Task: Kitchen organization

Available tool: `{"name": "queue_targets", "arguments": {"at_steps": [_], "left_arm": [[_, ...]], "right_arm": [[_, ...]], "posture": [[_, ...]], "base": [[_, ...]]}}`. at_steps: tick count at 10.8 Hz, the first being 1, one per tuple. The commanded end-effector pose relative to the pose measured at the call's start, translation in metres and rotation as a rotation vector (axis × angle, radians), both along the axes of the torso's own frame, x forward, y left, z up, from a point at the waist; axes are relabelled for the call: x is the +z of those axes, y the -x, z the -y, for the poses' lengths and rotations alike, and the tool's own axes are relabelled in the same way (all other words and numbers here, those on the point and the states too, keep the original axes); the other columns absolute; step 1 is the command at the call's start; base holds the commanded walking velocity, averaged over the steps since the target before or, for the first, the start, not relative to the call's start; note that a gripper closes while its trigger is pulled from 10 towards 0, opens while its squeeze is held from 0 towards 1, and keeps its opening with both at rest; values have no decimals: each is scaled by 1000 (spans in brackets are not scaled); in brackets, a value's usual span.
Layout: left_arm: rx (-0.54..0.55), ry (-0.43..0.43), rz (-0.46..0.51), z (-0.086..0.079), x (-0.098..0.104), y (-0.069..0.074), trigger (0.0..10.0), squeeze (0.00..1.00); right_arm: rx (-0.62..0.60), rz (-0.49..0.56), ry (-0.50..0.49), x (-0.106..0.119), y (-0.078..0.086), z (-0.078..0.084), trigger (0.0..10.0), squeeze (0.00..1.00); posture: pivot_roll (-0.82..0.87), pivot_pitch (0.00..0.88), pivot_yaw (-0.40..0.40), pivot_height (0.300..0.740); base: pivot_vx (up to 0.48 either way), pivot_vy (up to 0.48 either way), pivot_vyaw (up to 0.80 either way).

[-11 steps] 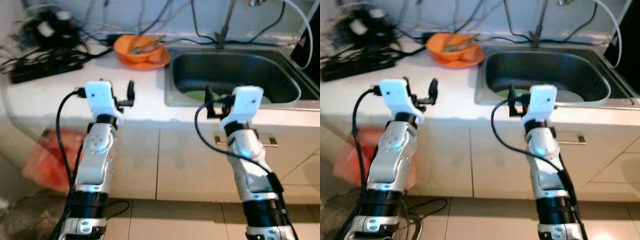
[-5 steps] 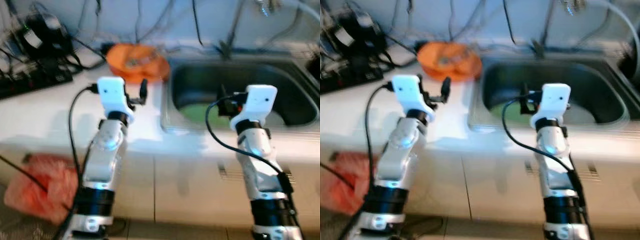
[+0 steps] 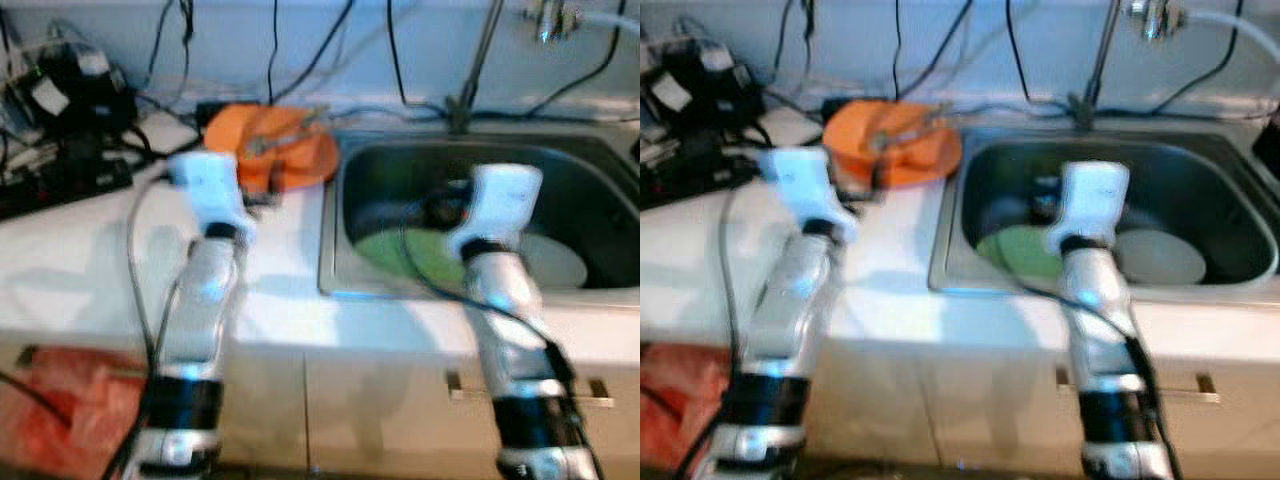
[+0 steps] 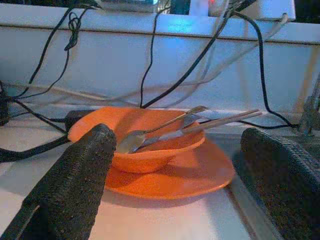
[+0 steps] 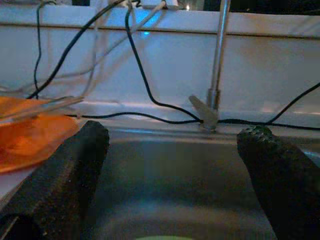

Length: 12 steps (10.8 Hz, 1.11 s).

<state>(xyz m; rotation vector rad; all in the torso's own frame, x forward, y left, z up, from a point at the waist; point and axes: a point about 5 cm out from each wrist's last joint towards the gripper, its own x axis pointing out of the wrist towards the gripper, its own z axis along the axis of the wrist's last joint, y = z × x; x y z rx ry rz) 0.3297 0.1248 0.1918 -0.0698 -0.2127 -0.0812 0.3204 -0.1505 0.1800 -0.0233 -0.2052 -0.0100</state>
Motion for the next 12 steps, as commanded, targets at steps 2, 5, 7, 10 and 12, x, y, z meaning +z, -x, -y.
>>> {"name": "queue_targets", "arguments": {"at_steps": [2, 5, 7, 10, 12], "left_arm": [[40, -10, -14, -9, 0, -1, 10000, 0], [35, -7, -41, -7, -5, -3, 10000, 0], [31, -19, -70, -9, -5, -14, 10000, 0], [-3, -46, -135, -2, -4, -38, 10000, 0], [1, -55, -157, 1, 1, -55, 10000, 0]], "right_arm": [[19, -3, -3, 0, 0, -7, 10000, 0], [27, -9, -5, -1, 2, -9, 10000, 0], [40, -23, -13, -2, 1, -9, 10000, 0], [90, -43, -16, -4, 6, -18, 10000, 0], [114, -64, -19, -9, 13, -22, 10000, 0]], "posture": [[126, 0, 24, 740], [119, 0, 26, 740], [118, 0, 26, 740], [112, 9, 32, 740], [89, 35, 46, 740]], "base": [[0, 0, 0], [0, 0, 0], [0, 0, 0], [0, 0, 0], [0, 0, 0]]}}
